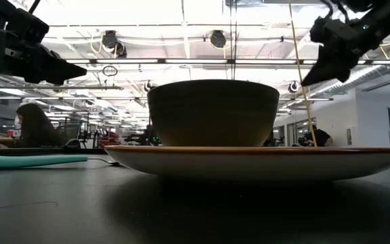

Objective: Pick and place plate/cup/fork/spoon on tray
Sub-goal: Put the blue fork on the yellow plate beside the black bowl

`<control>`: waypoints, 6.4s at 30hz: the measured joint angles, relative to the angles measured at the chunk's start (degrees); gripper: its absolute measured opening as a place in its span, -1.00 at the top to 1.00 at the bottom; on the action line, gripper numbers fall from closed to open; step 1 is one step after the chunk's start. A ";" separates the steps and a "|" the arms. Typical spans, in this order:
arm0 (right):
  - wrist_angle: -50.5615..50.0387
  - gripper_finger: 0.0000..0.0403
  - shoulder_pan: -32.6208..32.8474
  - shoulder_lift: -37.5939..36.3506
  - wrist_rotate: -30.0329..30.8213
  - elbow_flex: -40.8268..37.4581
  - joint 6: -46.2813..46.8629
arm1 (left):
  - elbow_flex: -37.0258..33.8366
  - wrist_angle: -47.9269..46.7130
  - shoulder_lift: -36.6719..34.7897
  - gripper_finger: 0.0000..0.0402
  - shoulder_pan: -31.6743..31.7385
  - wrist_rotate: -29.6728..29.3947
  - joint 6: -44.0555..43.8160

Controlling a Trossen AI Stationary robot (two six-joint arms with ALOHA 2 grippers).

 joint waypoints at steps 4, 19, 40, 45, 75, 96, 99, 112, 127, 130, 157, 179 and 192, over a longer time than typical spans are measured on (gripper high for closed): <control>-7.81 1.00 -0.49 3.64 -2.87 3.76 5.57 | 0.02 0.04 0.00 0.87 0.01 0.00 0.24; -17.70 1.00 -2.75 20.46 -13.17 8.00 7.48 | 0.02 0.68 0.02 0.88 0.00 -0.33 0.24; -12.04 1.00 -2.99 28.74 -15.98 9.92 8.41 | 0.02 1.26 0.02 0.85 0.01 -0.33 0.01; -12.17 1.00 -2.99 29.12 -16.03 9.92 10.29 | 0.02 1.22 0.02 0.85 -0.01 -0.31 0.02; -8.04 1.00 -2.93 29.12 -17.84 8.56 5.13 | 0.02 0.45 0.00 0.85 0.01 -0.22 0.02; -12.54 0.61 -2.91 29.12 -18.80 8.05 6.88 | 0.02 0.00 0.02 0.85 -0.01 0.00 0.24; -12.51 0.47 -2.91 29.12 -18.76 8.05 6.88 | 0.02 0.00 0.01 0.85 0.01 -0.04 0.23; -12.28 -0.06 -2.93 29.12 -18.70 8.05 8.17 | 0.02 0.11 0.02 0.85 0.01 -0.37 0.22; -11.45 -0.09 -2.98 35.81 -18.54 8.05 6.44 | 0.02 0.62 0.00 0.85 0.01 0.08 0.00; -10.54 -0.09 -3.38 37.93 -18.54 8.05 5.70 | 0.02 0.61 0.00 0.85 0.01 0.14 0.00; -7.55 -0.08 -5.60 39.81 -18.71 7.78 3.45 | 0.02 0.39 0.02 0.85 -0.01 0.20 0.02; -5.39 -0.08 -5.84 44.82 -16.05 7.48 3.73 | 0.02 0.24 0.01 0.85 -0.01 0.26 0.07; -5.28 -0.08 -5.81 44.90 -16.16 7.45 3.71 | 0.02 0.04 0.02 0.85 -0.01 0.26 0.26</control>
